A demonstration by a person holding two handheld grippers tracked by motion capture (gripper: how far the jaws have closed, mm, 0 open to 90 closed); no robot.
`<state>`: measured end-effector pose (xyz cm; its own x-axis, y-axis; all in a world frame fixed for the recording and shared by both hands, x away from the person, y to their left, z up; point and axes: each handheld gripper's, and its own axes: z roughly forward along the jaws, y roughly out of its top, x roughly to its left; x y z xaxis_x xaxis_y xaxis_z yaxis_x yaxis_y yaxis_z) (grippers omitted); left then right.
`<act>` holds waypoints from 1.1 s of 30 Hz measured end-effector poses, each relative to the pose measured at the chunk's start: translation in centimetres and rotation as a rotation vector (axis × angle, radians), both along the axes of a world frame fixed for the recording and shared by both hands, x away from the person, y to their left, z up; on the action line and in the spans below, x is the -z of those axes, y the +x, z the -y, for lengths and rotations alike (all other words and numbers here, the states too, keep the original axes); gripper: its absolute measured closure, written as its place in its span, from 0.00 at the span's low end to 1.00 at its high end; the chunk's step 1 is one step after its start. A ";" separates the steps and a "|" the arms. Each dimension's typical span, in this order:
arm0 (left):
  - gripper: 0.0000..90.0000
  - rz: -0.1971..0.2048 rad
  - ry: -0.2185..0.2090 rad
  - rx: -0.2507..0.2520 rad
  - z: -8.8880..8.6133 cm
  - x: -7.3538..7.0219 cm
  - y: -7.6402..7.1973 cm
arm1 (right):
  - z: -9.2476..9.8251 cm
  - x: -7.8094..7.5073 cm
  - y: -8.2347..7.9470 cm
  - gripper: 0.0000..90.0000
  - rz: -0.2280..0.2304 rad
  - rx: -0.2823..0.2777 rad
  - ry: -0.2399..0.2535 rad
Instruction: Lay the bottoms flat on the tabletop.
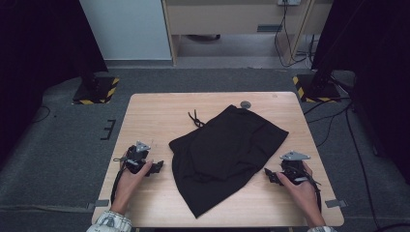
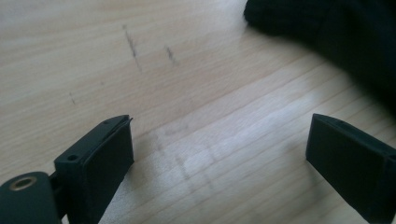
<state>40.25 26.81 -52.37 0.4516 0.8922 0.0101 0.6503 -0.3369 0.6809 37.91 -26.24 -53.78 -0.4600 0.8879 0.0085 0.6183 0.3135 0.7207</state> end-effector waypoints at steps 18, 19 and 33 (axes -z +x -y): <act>0.13 -0.032 0.014 0.340 10.5 -0.3 -4.0 | -5.2 -0.5 2.6 0.34 0.046 -0.061 0.010; 0.13 -0.032 0.014 0.340 10.5 -0.3 -4.0 | -5.2 -0.5 2.6 0.34 0.046 -0.061 0.010; 0.14 -0.034 0.003 0.177 5.7 0.4 -1.1 | -9.3 -0.9 -1.8 0.38 -0.025 -0.184 -0.001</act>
